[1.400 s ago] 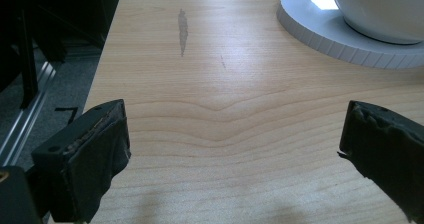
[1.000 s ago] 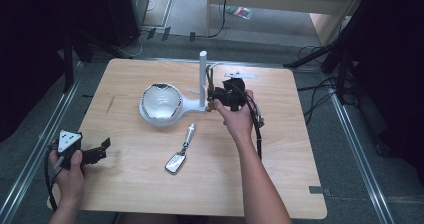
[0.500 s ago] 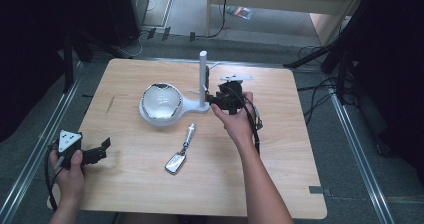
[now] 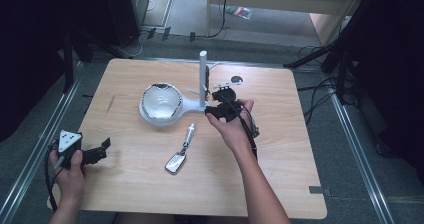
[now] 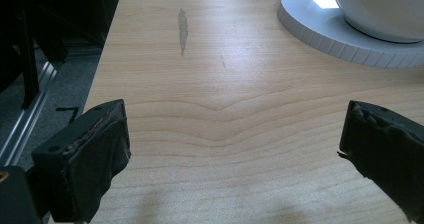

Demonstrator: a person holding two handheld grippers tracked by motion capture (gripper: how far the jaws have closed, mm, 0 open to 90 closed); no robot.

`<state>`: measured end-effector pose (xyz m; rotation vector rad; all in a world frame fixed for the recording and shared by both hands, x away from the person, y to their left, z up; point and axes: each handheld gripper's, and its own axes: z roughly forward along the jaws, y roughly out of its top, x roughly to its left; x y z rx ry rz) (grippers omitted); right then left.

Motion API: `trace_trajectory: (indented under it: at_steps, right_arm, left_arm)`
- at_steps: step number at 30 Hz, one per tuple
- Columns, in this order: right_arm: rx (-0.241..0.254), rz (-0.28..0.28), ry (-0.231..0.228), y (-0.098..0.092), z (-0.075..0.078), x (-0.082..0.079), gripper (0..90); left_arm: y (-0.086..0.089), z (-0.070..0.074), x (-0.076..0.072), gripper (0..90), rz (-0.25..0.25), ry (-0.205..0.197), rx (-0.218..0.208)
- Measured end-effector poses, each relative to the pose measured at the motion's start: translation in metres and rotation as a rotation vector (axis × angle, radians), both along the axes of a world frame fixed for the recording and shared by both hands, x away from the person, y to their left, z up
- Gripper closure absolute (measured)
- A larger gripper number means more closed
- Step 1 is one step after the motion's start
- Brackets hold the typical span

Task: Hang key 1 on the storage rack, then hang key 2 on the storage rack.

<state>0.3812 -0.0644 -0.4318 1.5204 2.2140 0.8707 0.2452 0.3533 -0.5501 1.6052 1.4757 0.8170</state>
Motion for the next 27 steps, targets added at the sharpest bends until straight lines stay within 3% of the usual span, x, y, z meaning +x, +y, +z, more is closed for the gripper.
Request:
trace_trajectory:
  at_steps: [6, 14, 23, 26, 27]
  right_arm:
    - [-0.015, -0.015, 0.100, 0.008, -0.007, -0.005, 38.8]
    - [-0.080, -0.024, 0.141, 0.019, -0.013, -0.010, 32.8]
    - [-0.079, -0.033, 0.259, 0.029, -0.031, -0.014, 32.0]
    - [-0.124, -0.027, 0.262, 0.036, -0.036, -0.017, 32.1]
    - [-0.116, -0.032, 0.274, 0.038, -0.037, -0.017, 32.1]
  left_arm:
    - [0.000, 0.000, 0.000, 0.2, -0.001, 0.001, -0.001]
    - [-0.001, 0.000, 0.000, 0.1, 0.004, -0.001, 0.002]
    - [-0.001, 0.000, 0.000, 0.2, 0.000, -0.004, 0.000]
    - [-0.001, 0.000, 0.000, 0.1, 0.001, -0.005, -0.001]
    - [-0.001, 0.000, 0.000, 0.2, 0.000, -0.002, 0.001]
